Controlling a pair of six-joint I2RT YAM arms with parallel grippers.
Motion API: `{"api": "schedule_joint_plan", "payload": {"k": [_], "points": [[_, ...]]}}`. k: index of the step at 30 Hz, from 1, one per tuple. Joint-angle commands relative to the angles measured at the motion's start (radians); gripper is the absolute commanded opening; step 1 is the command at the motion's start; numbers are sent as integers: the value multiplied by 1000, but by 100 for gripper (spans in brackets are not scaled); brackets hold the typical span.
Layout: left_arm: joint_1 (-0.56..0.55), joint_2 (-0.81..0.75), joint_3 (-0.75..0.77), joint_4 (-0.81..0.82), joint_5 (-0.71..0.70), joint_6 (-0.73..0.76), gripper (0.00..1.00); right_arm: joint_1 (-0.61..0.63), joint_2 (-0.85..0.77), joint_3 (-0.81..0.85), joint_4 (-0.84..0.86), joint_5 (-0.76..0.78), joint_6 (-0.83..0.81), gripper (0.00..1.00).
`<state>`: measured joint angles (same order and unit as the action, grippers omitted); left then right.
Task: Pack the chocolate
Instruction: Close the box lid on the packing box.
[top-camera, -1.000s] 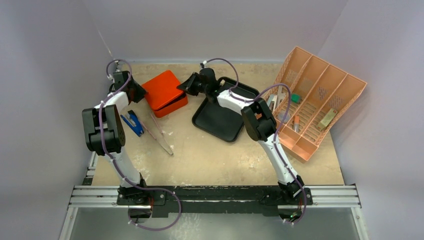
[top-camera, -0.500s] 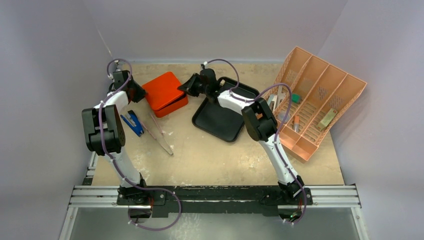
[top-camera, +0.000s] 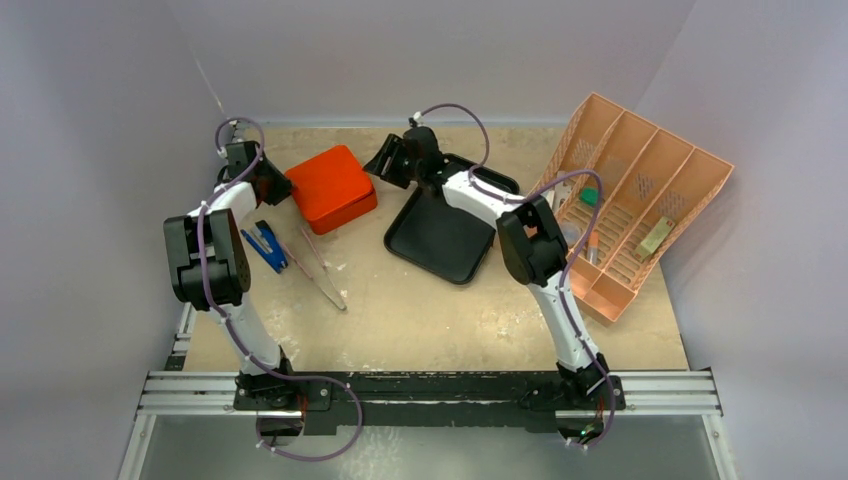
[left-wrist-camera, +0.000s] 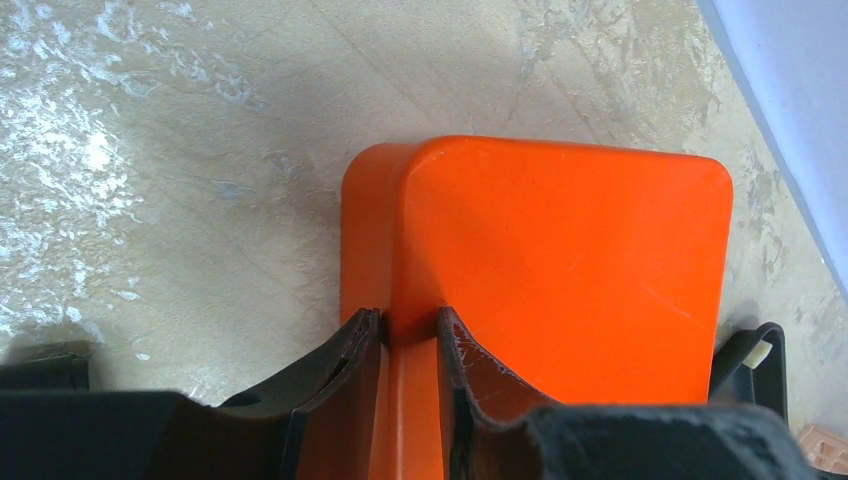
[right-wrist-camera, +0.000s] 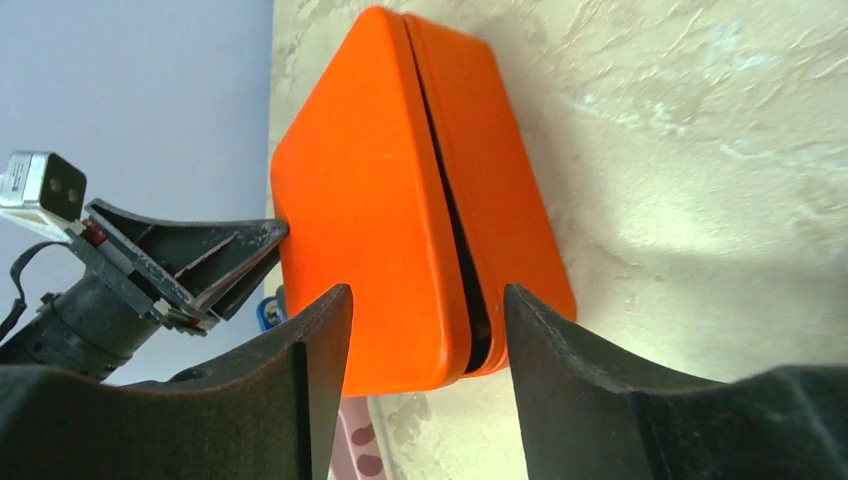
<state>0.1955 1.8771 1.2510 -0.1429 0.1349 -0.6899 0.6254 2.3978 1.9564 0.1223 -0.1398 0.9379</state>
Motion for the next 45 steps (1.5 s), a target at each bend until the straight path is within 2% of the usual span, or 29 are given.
{"api": "schedule_joint_plan", "payload": {"k": [1, 8, 16, 19, 23, 26, 30, 33, 35, 38, 41, 43, 45], "points": [[0, 38, 13, -17, 14, 29, 25, -10, -75, 15, -74, 112, -100, 62], [-2, 40, 39, -47, 61, 36, 29, 4, -36, 80, -119, 85, -211, 77], [-2, 46, 39, -69, 66, 41, 31, 11, 48, 148, -156, -29, -246, 77], [-2, 56, 39, -91, 64, 61, 30, 16, 73, 157, -185, -44, -255, 73], [-2, 63, 24, -97, 79, 68, 27, 20, 105, 176, -258, -56, -285, 58], [-2, 63, 27, -112, 86, 68, 27, 27, 115, 191, -356, 13, -294, 48], [-1, 88, 46, -161, 67, 82, 27, 30, 71, 88, -320, 88, -271, 43], [0, 94, 53, -174, 73, 77, 27, 38, 74, 110, -359, 124, -283, 39], [-1, 93, 60, -155, 110, 62, 28, 47, 71, 116, -402, 163, -291, 39], [-1, 95, 60, -88, 203, 11, 34, 49, 28, 32, -337, 205, -286, 40], [-12, 101, 82, -76, 223, 0, 35, 47, 1, -41, -244, 147, -276, 39], [-14, 117, 100, -74, 251, -7, 33, 44, 24, -9, -282, 141, -283, 37], [-14, 132, 112, -77, 270, -17, 27, 43, 47, 19, -311, 110, -283, 34]]}}
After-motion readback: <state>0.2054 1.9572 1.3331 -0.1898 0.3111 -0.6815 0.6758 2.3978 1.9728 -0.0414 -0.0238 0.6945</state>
